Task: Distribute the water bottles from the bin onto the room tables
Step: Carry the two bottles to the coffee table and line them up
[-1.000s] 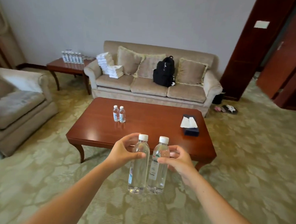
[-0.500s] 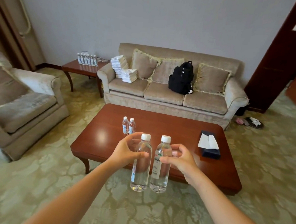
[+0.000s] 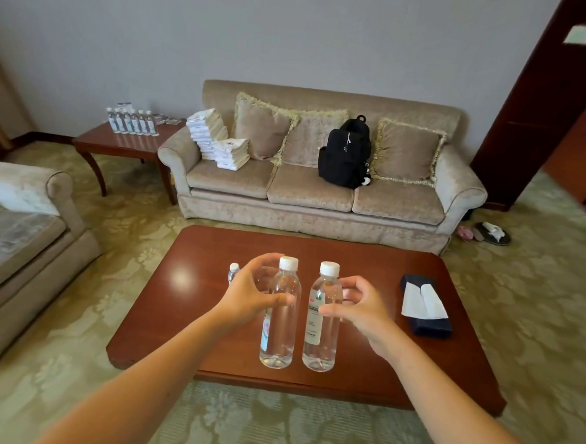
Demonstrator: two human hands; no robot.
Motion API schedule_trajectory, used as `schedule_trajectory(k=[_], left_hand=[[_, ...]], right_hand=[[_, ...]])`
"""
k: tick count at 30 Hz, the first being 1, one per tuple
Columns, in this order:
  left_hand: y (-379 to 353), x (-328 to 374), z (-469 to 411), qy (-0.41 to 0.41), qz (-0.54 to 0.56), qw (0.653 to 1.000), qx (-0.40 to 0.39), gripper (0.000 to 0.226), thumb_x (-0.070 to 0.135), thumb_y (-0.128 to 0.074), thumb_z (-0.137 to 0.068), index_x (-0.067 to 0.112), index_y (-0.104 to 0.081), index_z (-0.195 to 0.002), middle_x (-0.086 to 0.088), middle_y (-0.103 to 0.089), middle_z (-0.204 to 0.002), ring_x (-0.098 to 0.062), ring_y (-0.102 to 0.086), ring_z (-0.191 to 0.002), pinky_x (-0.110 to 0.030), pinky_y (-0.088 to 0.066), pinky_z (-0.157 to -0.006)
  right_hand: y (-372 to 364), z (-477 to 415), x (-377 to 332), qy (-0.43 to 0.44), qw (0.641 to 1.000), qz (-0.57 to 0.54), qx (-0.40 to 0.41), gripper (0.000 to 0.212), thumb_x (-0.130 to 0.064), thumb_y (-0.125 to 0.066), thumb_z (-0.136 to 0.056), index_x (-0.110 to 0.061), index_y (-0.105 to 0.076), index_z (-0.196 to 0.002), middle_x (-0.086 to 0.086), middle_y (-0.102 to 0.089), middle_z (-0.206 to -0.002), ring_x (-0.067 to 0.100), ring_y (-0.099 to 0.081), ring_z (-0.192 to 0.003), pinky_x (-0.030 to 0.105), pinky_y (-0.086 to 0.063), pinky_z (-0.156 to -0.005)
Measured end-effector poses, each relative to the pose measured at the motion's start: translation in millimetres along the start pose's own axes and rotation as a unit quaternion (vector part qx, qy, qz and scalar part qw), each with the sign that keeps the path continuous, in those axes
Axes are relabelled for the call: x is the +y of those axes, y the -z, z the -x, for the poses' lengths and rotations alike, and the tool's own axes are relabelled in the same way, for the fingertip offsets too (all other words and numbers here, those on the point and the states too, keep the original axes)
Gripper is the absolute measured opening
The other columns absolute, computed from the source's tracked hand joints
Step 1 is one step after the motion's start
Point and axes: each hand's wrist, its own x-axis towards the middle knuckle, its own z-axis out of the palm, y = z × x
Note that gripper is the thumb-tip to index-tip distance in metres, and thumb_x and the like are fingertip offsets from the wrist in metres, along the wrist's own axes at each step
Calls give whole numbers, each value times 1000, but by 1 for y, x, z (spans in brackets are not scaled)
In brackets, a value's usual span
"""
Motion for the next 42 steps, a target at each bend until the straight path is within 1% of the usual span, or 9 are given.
schedule_trajectory(k=[7,10,17,22,26,29,32,37,42], left_hand=[[1,-23,-71,26,-5,1000,8,78,23,-93,-57,32,-54,-125,-7,-66,-116,-24,-69,-102,-43,-58,-87],[-2,-36,-102,52,-6,998,17,78,17,-92,-59,29,-52,-125,-8,-65,-116,-23,-68,-103,-42,-57,-90],[-17,-93,-161,88,-12,996,32,72,0,-85,-68,22,-48,-125,0,-64,-109,1,-66,-91,-16,-52,-80],[-29,-173,-188,81,-29,996,37,71,2,-85,-69,26,-47,-124,3,-62,-110,-5,-65,-98,-26,-55,-86],[-38,-250,-206,43,-49,997,41,73,5,-86,-68,26,-46,-125,4,-61,-116,2,-60,-103,-18,-52,-84],[-43,-309,-216,-5,-68,996,63,73,9,-88,-66,36,-46,-120,7,-61,-115,-4,-58,-110,-17,-49,-91],[-49,-358,-222,-54,-86,992,80,72,12,-88,-67,41,-45,-117,9,-60,-115,-9,-56,-115,-24,-47,-97],[-58,-414,-227,-132,-111,979,104,72,17,-88,-67,37,-43,-120,12,-57,-117,-8,-55,-115,-22,-47,-94],[-61,-444,-225,-182,-133,964,142,75,27,-89,-65,40,-42,-121,13,-57,-119,-8,-54,-116,-29,-48,-96]], right_hand=[[2,-78,-2,-11,1000,4,-1,53,-11,-90,-65,-22,-59,-107,-2,-73,-102,13,-70,-92,25,-55,-71],[4,-116,5,-23,1000,4,-7,53,-9,-90,-65,-22,-59,-106,-4,-73,-100,6,-69,-84,22,-53,-67],[-1,-205,53,-50,999,5,-17,52,-2,-88,-66,-18,-59,-105,-1,-73,-97,-4,-63,-69,16,-51,-62],[-21,-255,115,-41,999,11,-2,53,-1,-87,-66,-19,-58,-106,0,-72,-102,6,-65,-82,21,-56,-68],[-42,-291,178,-10,1000,16,11,53,0,-87,-66,-20,-58,-106,0,-71,-102,-1,-64,-78,18,-55,-65],[-61,-313,225,20,999,14,27,55,0,-87,-67,-17,-57,-109,-3,-70,-100,-9,-64,-72,13,-52,-61],[-79,-333,270,66,997,17,44,56,-3,-88,-66,-19,-57,-109,-4,-70,-103,-5,-66,-78,14,-52,-63],[-105,-353,325,148,986,22,71,54,-9,-89,-66,-24,-56,-106,-5,-70,-108,8,-66,-93,21,-53,-71],[-119,-358,358,195,976,22,92,55,-8,-90,-66,-23,-55,-105,-2,-69,-106,3,-60,-84,19,-49,-69]])
